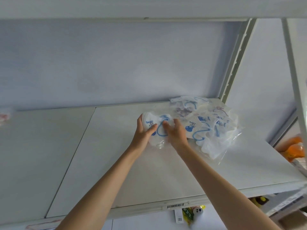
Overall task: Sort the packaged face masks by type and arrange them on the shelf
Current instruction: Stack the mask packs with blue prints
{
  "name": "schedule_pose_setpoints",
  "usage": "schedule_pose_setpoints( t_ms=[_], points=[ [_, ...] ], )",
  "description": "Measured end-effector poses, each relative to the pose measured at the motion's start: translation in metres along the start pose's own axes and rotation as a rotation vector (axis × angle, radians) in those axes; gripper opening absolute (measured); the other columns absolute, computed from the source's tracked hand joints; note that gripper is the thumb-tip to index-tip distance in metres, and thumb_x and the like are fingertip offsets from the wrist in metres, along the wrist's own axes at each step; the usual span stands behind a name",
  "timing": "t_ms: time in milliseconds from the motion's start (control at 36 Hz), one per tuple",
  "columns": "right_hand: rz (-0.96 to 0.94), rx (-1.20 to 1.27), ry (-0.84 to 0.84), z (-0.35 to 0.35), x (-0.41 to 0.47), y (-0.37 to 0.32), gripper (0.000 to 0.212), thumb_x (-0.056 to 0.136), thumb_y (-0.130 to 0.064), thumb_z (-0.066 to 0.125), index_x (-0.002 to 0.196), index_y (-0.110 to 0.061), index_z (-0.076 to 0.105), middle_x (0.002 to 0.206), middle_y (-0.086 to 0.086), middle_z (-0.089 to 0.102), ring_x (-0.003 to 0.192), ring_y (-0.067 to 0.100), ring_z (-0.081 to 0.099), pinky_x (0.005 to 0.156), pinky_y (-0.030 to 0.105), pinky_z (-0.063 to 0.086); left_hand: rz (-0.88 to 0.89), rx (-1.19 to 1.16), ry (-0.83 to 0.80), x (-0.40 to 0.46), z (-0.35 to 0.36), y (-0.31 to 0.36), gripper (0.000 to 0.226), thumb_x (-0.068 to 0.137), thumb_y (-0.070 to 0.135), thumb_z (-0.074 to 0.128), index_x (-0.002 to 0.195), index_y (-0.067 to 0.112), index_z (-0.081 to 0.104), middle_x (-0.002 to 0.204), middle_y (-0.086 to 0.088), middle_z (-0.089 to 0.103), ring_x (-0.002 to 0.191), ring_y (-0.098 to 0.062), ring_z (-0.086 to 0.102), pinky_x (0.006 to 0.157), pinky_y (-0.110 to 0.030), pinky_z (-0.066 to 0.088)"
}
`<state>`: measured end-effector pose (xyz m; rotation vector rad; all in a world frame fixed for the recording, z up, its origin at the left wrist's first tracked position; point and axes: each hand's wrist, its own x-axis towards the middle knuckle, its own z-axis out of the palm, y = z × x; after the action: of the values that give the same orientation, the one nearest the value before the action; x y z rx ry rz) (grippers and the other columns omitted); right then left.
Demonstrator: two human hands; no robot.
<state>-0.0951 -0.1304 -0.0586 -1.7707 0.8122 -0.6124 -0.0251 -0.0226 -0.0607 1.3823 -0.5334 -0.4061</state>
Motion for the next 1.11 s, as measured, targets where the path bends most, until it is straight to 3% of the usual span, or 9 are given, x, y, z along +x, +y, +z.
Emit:
schedule_pose_setpoints(
  t_ms=[111, 222, 278, 417, 611, 722, 833, 972, 1111],
  points=[
    [-0.029, -0.147, -0.052, -0.008, 0.0, -0.001, 0.04, 0.089, -0.059, 0.047, 0.095, -0.02, 0.051, 0.084, 0.005, 0.064, 0.083, 0.033, 0.065, 0.076, 0.048, 0.053, 0.023, 0.054, 0.053, 0.002, -0.005, -0.004, 0.048, 0.092, 0.003, 0.059, 0.131, 0.021, 0.039, 0.103, 0.004, 0.059, 0.084, -0.002, 0.061, 0.076, -0.016, 0.052],
    [-0.178, -0.544, 0.201, -0.052, 0.017, 0.005, 0.047, 0.095, -0.051, 0.041, 0.126, -0.016, 0.05, 0.121, 0.009, 0.059, 0.116, 0.028, 0.051, 0.093, 0.039, 0.042, 0.045, 0.089, 0.149, 0.01, -0.019, -0.006, 0.047, 0.091, 0.002, 0.06, 0.133, 0.012, 0.041, 0.112, -0.005, 0.058, 0.095, -0.016, 0.059, 0.089, -0.03, 0.048],
    [-0.16, -0.802, 0.271, -0.078, 0.027, 0.014, 0.059, 0.093, -0.054, 0.044, 0.135, -0.012, 0.044, 0.134, 0.012, 0.047, 0.125, 0.031, 0.041, 0.101, 0.042, 0.035, 0.048, 0.105, 0.164, 0.012, -0.024, -0.006, 0.049, 0.091, 0.002, 0.06, 0.134, 0.011, 0.04, 0.112, -0.005, 0.056, 0.093, -0.014, 0.058, 0.087, -0.025, 0.048],
    [-0.005, -1.144, 0.198, -0.106, 0.038, 0.033, 0.073, 0.081, -0.07, 0.05, 0.124, -0.01, 0.056, 0.132, 0.014, 0.044, 0.122, 0.034, 0.038, 0.099, 0.042, 0.033, 0.032, 0.127, 0.164, 0.017, -0.028, -0.009, 0.049, 0.091, 0.003, 0.059, 0.135, 0.014, 0.039, 0.114, -0.004, 0.056, 0.096, -0.016, 0.057, 0.087, -0.025, 0.046],
    [-0.142, -0.88, 0.276, -0.108, 0.04, 0.03, 0.059, 0.08, -0.047, 0.069, 0.126, -0.013, 0.055, 0.126, 0.011, 0.053, 0.119, 0.031, 0.04, 0.096, 0.039, 0.031, 0.016, 0.152, 0.123, 0.019, -0.021, -0.01, 0.051, 0.092, 0.004, 0.058, 0.137, 0.016, 0.037, 0.106, 0.004, 0.057, 0.087, -0.003, 0.058, 0.076, -0.015, 0.046],
    [-0.209, -0.369, 0.267, -0.107, 0.036, 0.013, 0.05, 0.075, -0.03, 0.079, 0.116, -0.011, 0.058, 0.112, 0.007, 0.061, 0.103, 0.028, 0.054, 0.082, 0.033, 0.04, 0.006, 0.151, 0.12, 0.021, -0.017, -0.009, 0.052, 0.092, 0.006, 0.06, 0.137, 0.017, 0.036, 0.102, 0.007, 0.057, 0.087, -0.005, 0.058, 0.079, -0.022, 0.048],
    [-0.111, 0.136, 0.002, -0.098, 0.03, -0.013, 0.046, 0.072, -0.018, 0.082, 0.11, -0.011, 0.057, 0.103, 0.015, 0.066, 0.083, 0.023, 0.063, 0.078, 0.037, 0.053, 0.014, 0.096, 0.137, 0.021, -0.013, -0.01, 0.062, 0.091, 0.005, 0.061, 0.143, 0.021, 0.031, 0.117, 0.002, 0.057, 0.096, -0.009, 0.06, 0.083, -0.02, 0.048],
    [-0.191, -0.155, -0.172, -0.062, 0.022, -0.026, 0.056, 0.073, -0.021, 0.081, 0.122, -0.012, 0.055, 0.103, 0.001, 0.054, 0.094, 0.015, 0.052, 0.077, 0.021, 0.039, -0.021, 0.018, 0.09, 0.02, -0.004, -0.011, 0.066, 0.092, 0.005, 0.06, 0.146, 0.026, 0.028, 0.122, 0.0, 0.057, 0.1, -0.014, 0.061, 0.091, -0.031, 0.051],
    [-0.322, -0.463, -0.204, -0.035, 0.019, -0.021, 0.065, 0.074, -0.036, 0.079, 0.13, -0.017, 0.049, 0.124, 0.007, 0.054, 0.113, 0.024, 0.052, 0.087, 0.028, 0.038, -0.08, -0.047, 0.049, 0.02, -0.001, -0.014, 0.05, 0.098, 0.026, 0.055, 0.143, 0.031, 0.033, 0.128, -0.004, 0.059, 0.107, -0.021, 0.065, 0.092, -0.044, 0.053]
  ],
)
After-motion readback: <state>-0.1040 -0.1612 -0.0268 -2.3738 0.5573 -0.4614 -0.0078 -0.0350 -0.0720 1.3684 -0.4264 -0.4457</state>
